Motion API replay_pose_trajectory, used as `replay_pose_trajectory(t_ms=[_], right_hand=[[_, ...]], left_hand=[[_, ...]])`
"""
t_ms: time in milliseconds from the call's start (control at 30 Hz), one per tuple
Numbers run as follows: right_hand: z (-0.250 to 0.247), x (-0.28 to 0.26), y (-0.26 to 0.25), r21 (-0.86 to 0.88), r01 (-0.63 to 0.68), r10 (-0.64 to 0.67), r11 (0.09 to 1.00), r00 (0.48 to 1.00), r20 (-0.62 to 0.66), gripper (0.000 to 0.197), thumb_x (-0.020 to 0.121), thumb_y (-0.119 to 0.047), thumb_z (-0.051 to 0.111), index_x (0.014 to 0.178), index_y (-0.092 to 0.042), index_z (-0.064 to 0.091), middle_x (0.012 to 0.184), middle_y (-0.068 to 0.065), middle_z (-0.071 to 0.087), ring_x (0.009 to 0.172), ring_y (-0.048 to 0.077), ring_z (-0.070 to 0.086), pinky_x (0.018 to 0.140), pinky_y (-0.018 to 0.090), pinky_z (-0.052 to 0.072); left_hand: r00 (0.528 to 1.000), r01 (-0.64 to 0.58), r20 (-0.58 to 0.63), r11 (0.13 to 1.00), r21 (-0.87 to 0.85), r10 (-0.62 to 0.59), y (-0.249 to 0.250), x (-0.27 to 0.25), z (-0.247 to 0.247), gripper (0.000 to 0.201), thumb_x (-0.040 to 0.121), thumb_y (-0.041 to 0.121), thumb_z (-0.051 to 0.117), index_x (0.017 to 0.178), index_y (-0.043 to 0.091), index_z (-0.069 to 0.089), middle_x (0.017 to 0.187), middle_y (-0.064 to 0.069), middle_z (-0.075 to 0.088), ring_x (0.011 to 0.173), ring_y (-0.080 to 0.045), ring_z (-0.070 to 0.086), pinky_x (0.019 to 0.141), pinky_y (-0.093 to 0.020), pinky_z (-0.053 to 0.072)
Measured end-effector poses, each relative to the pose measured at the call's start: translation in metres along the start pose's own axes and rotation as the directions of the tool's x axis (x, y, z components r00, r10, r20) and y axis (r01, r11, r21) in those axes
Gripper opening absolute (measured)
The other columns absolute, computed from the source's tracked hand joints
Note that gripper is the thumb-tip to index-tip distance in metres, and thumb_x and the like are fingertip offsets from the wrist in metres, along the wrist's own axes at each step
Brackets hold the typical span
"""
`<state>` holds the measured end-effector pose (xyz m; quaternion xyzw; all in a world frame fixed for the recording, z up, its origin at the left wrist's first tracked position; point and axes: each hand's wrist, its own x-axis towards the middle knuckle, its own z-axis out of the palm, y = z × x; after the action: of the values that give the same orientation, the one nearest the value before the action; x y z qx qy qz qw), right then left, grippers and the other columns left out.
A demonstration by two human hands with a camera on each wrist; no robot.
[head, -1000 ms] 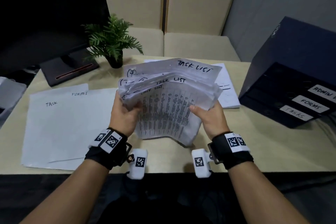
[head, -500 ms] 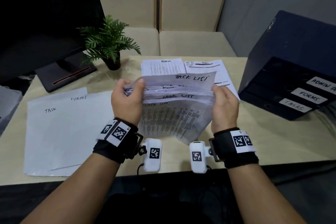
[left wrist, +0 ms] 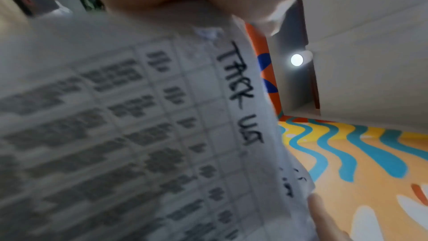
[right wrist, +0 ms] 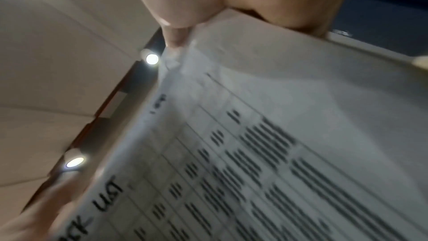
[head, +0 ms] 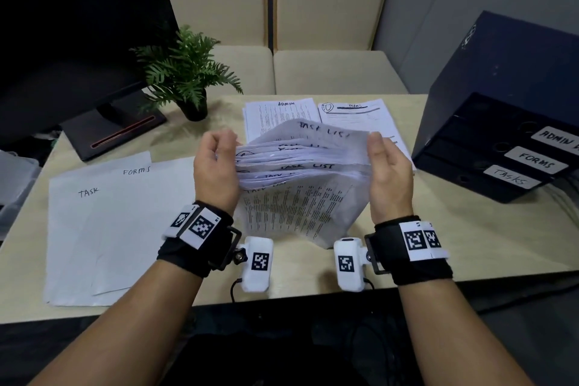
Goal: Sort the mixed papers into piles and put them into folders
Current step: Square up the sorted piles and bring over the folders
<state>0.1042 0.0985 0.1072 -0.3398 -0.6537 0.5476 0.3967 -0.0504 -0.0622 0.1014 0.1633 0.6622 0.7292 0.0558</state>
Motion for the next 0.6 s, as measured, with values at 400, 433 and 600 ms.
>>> replay_pose_trajectory(t_ms=[400,433,600], right_hand=[[0.011,0.018,0.005,-0.171,-0.031,-0.012,0.985,0.969,-0.245,0.056,0.098,-0.039,0.051,0.054,-0.016,0.025,0.052,-0.003,0.025,0.048,0.007,0.025,0.049,0.023,0.024],[0.01,0.018,0.008,-0.157,-0.017,-0.019,0.987,0.974,-0.226,0.057,0.098,-0.042,0.05,0.053,-0.013,0.028,0.053,-0.001,0.029,0.049,0.005,0.026,0.051,0.026,0.027],[-0.009,0.01,0.02,0.064,0.04,-0.044,0.997,0.997,0.06,0.083,0.071,-0.086,0.04,0.087,-0.01,0.069,0.085,0.003,0.07,0.083,0.001,0.064,0.077,0.021,0.051]], left_hand=[[0.918,-0.031,0.396,0.995,0.094,-0.009,-0.051,-0.019,-0.037,0.115,0.056,0.028,0.09,0.141,0.041,0.012,0.117,-0.005,0.058,0.107,-0.005,0.06,0.091,-0.014,0.045],[0.918,0.003,0.394,0.997,0.083,-0.036,-0.049,-0.014,-0.035,0.107,0.058,0.018,0.089,0.141,0.032,0.023,0.11,-0.001,0.061,0.098,0.0,0.062,0.085,-0.012,0.047],[0.925,-0.009,0.379,0.992,0.128,-0.041,-0.043,0.003,-0.026,0.038,0.063,0.026,0.078,0.098,0.028,0.063,0.085,0.011,0.066,0.075,0.007,0.061,0.069,-0.011,0.046]])
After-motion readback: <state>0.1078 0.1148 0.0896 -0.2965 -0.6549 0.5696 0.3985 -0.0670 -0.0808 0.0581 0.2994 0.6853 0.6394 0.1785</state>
